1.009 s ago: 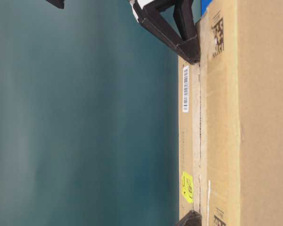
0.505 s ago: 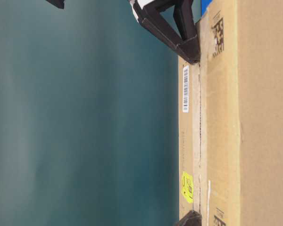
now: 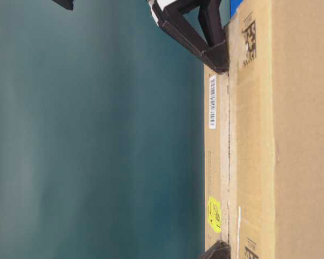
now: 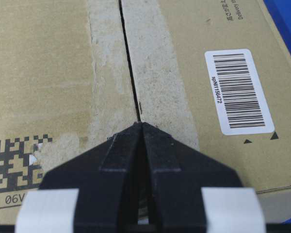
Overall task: Close the cardboard box.
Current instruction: 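Hold both grippers pressing on the closed top flaps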
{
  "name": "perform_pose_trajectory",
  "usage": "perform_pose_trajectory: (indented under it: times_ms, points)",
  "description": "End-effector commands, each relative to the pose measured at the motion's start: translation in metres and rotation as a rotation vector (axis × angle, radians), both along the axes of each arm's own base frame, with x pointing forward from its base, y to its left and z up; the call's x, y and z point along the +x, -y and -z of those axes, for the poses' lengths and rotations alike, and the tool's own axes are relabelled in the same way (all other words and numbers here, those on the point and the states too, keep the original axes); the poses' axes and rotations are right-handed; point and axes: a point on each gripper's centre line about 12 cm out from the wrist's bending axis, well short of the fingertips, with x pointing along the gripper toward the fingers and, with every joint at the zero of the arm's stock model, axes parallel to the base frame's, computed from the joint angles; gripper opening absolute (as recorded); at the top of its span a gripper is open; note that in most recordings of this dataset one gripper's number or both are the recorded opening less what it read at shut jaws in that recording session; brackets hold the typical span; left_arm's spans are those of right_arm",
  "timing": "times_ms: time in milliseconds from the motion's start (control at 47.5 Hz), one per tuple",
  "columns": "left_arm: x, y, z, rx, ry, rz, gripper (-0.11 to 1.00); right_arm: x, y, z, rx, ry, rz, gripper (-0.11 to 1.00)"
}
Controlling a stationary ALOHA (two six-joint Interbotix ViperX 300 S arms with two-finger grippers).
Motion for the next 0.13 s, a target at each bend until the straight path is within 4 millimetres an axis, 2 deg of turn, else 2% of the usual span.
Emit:
perform_pose_trajectory:
  times_ms: [0, 105]
  points:
    - [0.0039, -0.0003, -0.0052, -0.001, 0.02, -0.002, 0.0, 0.002, 0.0019, -0.0045, -0.001, 0.018, 0.007, 0.0]
    - [0.0039, 0.0002, -0.0052, -0.001, 0.02, 0.0, 0.0, 0.002, 0.0019, -0.0045, -0.001, 0.018, 0.007, 0.0]
